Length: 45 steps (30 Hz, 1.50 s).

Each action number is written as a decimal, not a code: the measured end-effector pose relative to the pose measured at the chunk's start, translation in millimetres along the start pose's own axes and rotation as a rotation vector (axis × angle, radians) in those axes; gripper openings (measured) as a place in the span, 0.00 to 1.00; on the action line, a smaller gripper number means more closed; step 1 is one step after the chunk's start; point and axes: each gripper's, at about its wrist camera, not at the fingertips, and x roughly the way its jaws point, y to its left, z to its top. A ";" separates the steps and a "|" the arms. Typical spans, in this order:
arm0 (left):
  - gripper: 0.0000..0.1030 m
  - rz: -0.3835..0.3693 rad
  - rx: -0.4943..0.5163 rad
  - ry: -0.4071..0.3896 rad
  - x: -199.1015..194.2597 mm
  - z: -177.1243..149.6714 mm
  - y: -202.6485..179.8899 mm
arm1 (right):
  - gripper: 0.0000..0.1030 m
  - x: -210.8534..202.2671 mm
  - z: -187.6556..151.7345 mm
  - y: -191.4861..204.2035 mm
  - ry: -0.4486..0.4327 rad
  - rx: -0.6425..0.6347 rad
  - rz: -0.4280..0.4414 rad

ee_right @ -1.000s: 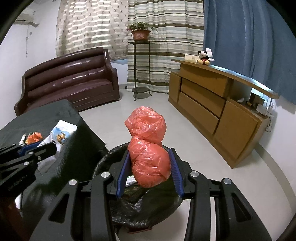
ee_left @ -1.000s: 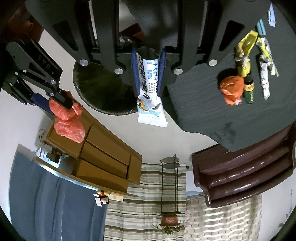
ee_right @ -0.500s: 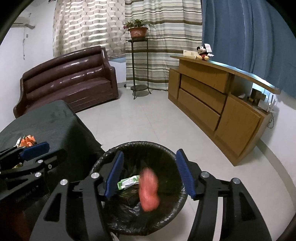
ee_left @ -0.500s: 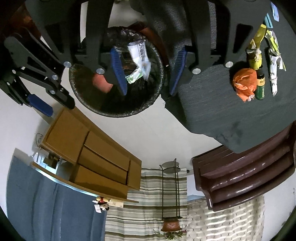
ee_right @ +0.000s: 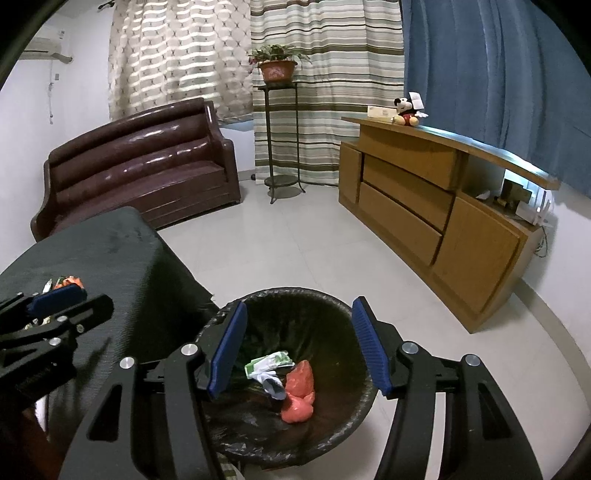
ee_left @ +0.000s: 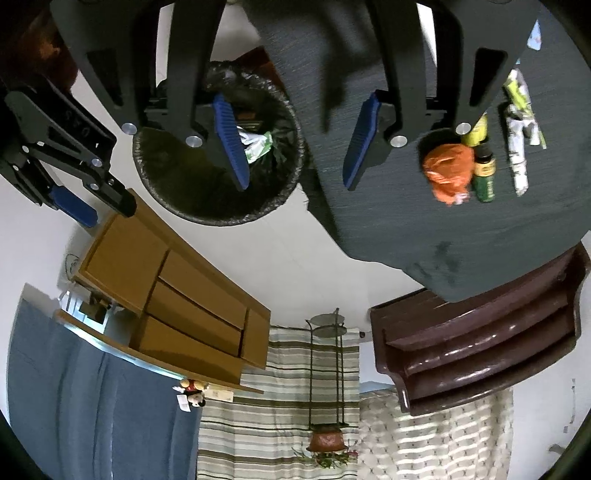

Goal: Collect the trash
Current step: 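Carry the tube and red bags over the bin and open both tools, then move both tools back toward the remaining trash on the table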

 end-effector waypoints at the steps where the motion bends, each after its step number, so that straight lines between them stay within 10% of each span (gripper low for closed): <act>1: 0.53 0.008 -0.003 -0.002 -3.4 -1.4 2.3 | 0.57 -0.3 -0.2 -0.4 0.000 -0.002 0.002; 30: 0.59 0.267 -0.201 0.027 -107.9 -90.1 157.3 | 0.59 -36.2 -22.3 103.1 0.040 -0.132 0.152; 45: 0.58 0.237 -0.259 0.117 -112.5 -130.1 185.6 | 0.59 -42.2 -41.3 152.2 0.087 -0.182 0.222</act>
